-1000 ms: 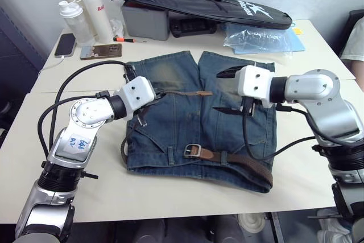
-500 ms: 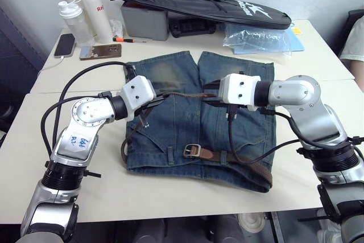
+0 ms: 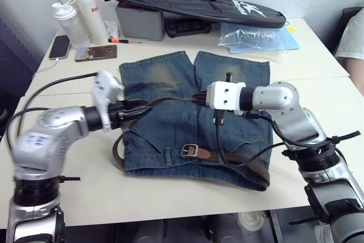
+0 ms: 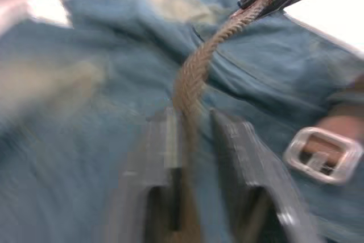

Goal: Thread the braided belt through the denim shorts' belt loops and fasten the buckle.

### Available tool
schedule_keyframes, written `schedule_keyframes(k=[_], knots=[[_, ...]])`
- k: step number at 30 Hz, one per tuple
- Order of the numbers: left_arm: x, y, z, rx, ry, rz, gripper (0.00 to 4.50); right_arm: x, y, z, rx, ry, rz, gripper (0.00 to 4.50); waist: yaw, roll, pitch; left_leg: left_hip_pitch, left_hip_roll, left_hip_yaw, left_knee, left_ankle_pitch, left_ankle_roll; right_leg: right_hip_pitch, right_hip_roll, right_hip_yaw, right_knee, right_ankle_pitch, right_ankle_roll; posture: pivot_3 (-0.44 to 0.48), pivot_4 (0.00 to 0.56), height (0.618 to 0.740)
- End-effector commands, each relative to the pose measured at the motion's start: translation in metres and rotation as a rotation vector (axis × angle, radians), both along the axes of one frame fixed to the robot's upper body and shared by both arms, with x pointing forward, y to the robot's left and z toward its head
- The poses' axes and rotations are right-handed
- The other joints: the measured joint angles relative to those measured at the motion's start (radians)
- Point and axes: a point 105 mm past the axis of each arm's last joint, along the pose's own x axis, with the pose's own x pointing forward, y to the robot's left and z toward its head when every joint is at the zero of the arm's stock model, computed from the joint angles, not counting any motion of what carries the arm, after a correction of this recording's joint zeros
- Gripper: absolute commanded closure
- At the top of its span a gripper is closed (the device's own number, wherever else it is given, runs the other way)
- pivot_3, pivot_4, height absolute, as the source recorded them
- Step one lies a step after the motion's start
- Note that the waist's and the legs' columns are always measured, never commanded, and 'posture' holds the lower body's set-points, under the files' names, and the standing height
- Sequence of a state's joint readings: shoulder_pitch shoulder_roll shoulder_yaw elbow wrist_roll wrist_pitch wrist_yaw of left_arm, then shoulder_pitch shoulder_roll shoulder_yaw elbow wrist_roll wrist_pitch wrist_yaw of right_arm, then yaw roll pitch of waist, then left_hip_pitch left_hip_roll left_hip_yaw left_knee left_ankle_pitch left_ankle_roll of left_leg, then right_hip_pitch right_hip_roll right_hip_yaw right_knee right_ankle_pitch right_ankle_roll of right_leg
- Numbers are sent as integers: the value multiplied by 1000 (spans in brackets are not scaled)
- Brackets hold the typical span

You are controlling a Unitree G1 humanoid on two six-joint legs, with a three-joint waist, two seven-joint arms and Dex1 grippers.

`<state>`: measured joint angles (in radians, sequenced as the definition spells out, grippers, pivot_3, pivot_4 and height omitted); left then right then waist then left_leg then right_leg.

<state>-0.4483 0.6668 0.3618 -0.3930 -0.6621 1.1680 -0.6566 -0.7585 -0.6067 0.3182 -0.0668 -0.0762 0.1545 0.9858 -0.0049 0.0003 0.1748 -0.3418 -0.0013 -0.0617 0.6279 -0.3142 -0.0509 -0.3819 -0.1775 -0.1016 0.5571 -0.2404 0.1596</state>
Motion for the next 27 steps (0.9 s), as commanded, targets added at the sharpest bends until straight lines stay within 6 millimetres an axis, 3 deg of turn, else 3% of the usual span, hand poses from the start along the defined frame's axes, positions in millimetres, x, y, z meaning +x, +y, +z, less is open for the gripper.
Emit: schedule_keyframes(k=[1, 4, 8, 12, 16, 23, 27], knots=[[-10, 16, 31, -118, -10, 84, 1117, -1, 12, 10, -1, -61, 36, 4500, 0, 0, 0, 0, 0, 0, 0, 0, 0, 0, 0, 0, 0, 0, 0, 0, 150, 740], [-17, 20, 40, -269, 49, 105, 20, 1, 19, 9, -3, -70, 59, 4500, 2, 0, 0, 1, 0, -1, 1, 0, 0, 2, 0, 0, 0, 0, 0, 0, 150, 740], [-19, 8, 15, -294, 112, 170, 20, 3, 30, 11, -15, -125, 96, 4500, 0, 0, 0, 6, 0, 0, 0, -1, -1, 5, 0, 1, 0, 0, 0, 0, 150, 740], [-41, -37, -13, -380, 286, 72, 20, 6, 38, 23, 29, -221, 96, 4500, -2, -1, 0, 6, 1, -1, 1, -1, -3, 5, 1, 1, 0, 0, 0, 0, 150, 740], [-26, -49, -12, -733, 450, 272, 20, 1, 42, 28, 50, -307, 128, 4500, 14, -1, 0, 8, 1, 1, 2, -2, -5, 4, 1, 6, 1, 0, -1, 0, 150, 740], [-11, -51, -9, -927, 570, 477, 20, -8, 44, 25, 68, -344, 142, 4500, 29, -1, 0, 7, 2, 3, 4, -2, -5, 6, 3, 7, -2, 1, -2, 0, 150, 740], [-8, -60, -9, -1005, 649, 501, 20, -11, 44, 24, 70, -356, 139, 4500, 29, -1, 0, 7, 2, 4, 3, -2, -5, 6, 5, 8, -5, 2, -2, 0, 150, 740]])
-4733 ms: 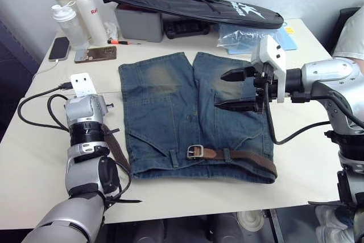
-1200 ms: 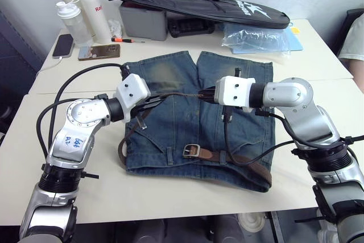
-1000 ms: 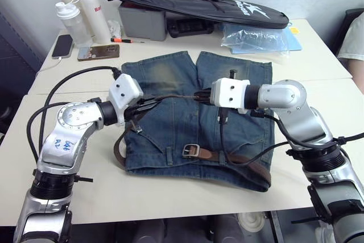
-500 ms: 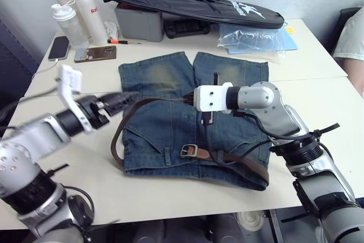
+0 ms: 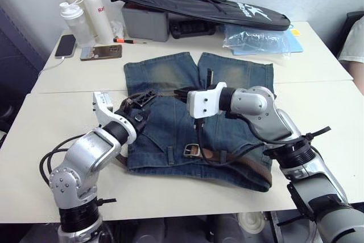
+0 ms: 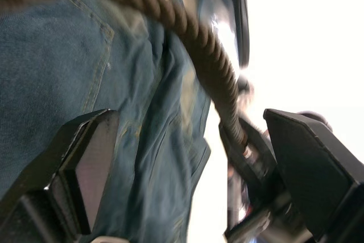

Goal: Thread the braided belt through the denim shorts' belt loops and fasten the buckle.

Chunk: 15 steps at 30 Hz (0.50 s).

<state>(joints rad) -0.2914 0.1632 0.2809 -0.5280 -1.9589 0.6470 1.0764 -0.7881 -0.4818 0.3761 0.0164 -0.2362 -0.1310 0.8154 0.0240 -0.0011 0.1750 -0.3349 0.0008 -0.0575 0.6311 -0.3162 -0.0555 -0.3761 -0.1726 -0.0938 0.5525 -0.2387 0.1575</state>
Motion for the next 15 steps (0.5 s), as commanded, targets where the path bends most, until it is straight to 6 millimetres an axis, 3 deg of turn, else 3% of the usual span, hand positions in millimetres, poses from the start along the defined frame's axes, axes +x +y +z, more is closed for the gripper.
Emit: schedule_keyframes(k=[1, 8, 11, 15], knots=[[-2, -11, 10, -70, 13, -5, 20, -10, 1, 15, 33, -74, 22, 4500, 0, 0, 0, 0, 0, 0, 0, 0, 0, 0, 0, 0, -1, 0, 0, 0, 150, 740], [3, -15, 12, -115, 61, 11, 20, -12, -1, 11, 24, -81, 14, 4500, 0, 0, 0, 0, 2, 1, 0, 0, 0, 0, 3, 2, -3, 1, 0, 0, 150, 740], [4, -14, 13, -131, 74, 22, 827, -13, -2, 9, 15, -81, 13, 4500, 0, 0, 0, 0, 2, 1, -1, 0, 0, 0, 3, 3, -3, 1, 0, 0, 150, 740], [6, -14, 13, -158, 87, 26, 2434, -15, -3, 9, 15, -83, 17, 4500, 1, 0, 0, 0, 2, 1, -1, 0, 0, 0, 4, 3, -4, 1, 0, 0, 150, 740]])
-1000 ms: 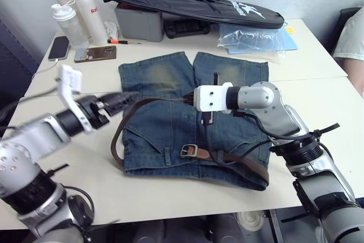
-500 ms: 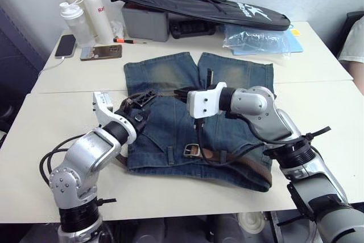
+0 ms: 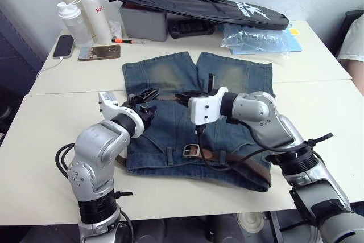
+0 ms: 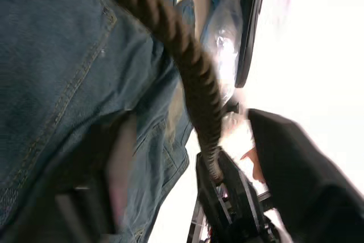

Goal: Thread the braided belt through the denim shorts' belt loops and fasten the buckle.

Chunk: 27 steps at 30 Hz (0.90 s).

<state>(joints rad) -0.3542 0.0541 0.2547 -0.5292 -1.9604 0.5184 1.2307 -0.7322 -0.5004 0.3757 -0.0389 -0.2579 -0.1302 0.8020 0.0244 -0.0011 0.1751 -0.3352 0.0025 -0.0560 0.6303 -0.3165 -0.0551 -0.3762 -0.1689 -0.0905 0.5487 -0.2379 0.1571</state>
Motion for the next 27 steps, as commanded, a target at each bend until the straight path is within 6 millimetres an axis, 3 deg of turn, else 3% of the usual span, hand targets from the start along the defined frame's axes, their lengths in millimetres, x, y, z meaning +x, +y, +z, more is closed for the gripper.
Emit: schedule_keyframes(k=[1, 5, 13, 15, 21, 25, 26, 27], knots=[[0, -2, 8, -38, -19, -4, 2730, -9, 1, 17, 28, -73, 33, 4500, 0, 0, 0, 0, 0, 0, 0, 0, 0, 0, 0, 0, 0, 0, 0, 0, 150, 740], [5, 4, 4, -44, 2, 17, 4380, -16, 3, 19, 42, -79, 67, 4500, 0, 0, 0, 0, 0, 0, 0, 0, 0, 0, 1, 1, -1, 0, 0, 0, 150, 740], [8, 9, 1, -54, 13, 30, 4446, -17, 3, 22, 75, -74, 69, 4500, 1, 0, 0, 0, 0, 0, -1, 0, 0, 0, 1, 1, -8, 0, 0, 0, 150, 740], [9, 13, 1, -56, 9, 42, 4446, -18, 2, 23, 155, 32, 64, 4500, 1, 0, 0, 0, 0, 0, -1, 0, 0, 0, 1, 1, -8, 0, 0, 0, 150, 740], [8, 27, 7, -26, -58, 70, 4500, -29, -11, 21, 164, 224, 90, 1995, 1, 0, 0, -1, 1, 0, -1, 0, 0, 0, 3, 1, -9, 1, -1, 0, 150, 740], [0, 56, -4, 47, -78, 134, 4500, -52, -18, 15, 129, 491, 161, 356, 1, 0, 0, -1, 2, 1, -2, -2, 2, 0, 3, 1, -9, 1, -1, 0, 150, 740], [-2, 60, -6, 55, -79, 144, 4500, -55, -18, 17, 134, 525, 172, 64, -1, 1, 0, -1, 2, 0, -2, -2, 2, 0, 3, 1, -9, 1, -1, 0, 150, 740], [-2, 64, -6, 62, -83, 150, 4500, -57, -16, 19, 139, 549, 178, 64, -2, 1, 0, -2, 3, 1, -2, -4, 2, -1, 4, 1, -8, 1, -1, 0, 150, 740]])
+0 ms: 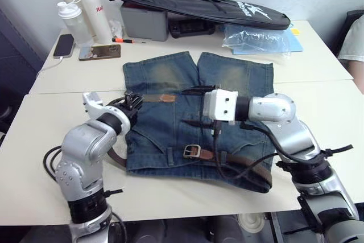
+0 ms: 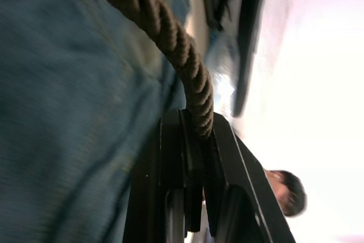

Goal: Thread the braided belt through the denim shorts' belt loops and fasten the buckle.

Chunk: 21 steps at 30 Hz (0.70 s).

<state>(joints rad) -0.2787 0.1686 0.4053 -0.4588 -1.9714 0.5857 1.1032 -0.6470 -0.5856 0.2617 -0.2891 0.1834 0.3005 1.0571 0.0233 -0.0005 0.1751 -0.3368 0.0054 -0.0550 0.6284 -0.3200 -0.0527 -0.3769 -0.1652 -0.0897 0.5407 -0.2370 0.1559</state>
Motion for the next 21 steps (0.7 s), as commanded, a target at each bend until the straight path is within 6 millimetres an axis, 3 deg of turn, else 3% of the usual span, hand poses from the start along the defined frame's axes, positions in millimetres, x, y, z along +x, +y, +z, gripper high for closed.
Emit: schedule_keyframes(k=[1, 7, 12, 18, 21], knots=[[-6, 13, 10, 39, -78, 25, 4500, -19, 5, 16, 32, 83, 74, 64, 1, 0, 0, 0, 1, 0, 0, 0, 0, 0, 1, 0, 0, 0, 0, 0, 150, 740], [-23, 46, 6, 158, -85, 108, 4500, -26, 10, 11, 28, 193, 87, 64, 0, 1, -1, 1, 5, 1, 1, -4, -1, 0, 4, 0, -2, -2, -3, 0, 150, 740], [-37, 61, 6, 215, -93, 161, 4500, -29, 9, 13, 18, 262, 128, 64, 2, 1, -1, 0, 9, 3, 1, -6, -3, -2, 8, 0, -1, -2, -5, 0, 150, 740], [-53, 50, 4, 226, -96, 162, 4500, -29, 3, -8, -129, 281, 164, 64, 3, 2, -1, 1, 10, 5, 1, -8, -3, -2, 10, 2, -3, -3, -6, 0, 150, 740], [-58, 54, -3, 279, -70, 150, 4500, -32, -1, -21, -199, 275, 172, 64, 1, 3, -1, 1, 11, 6, 1, -8, -3, -3, 10, 4, -5, -5, -9, 0, 150, 740]])
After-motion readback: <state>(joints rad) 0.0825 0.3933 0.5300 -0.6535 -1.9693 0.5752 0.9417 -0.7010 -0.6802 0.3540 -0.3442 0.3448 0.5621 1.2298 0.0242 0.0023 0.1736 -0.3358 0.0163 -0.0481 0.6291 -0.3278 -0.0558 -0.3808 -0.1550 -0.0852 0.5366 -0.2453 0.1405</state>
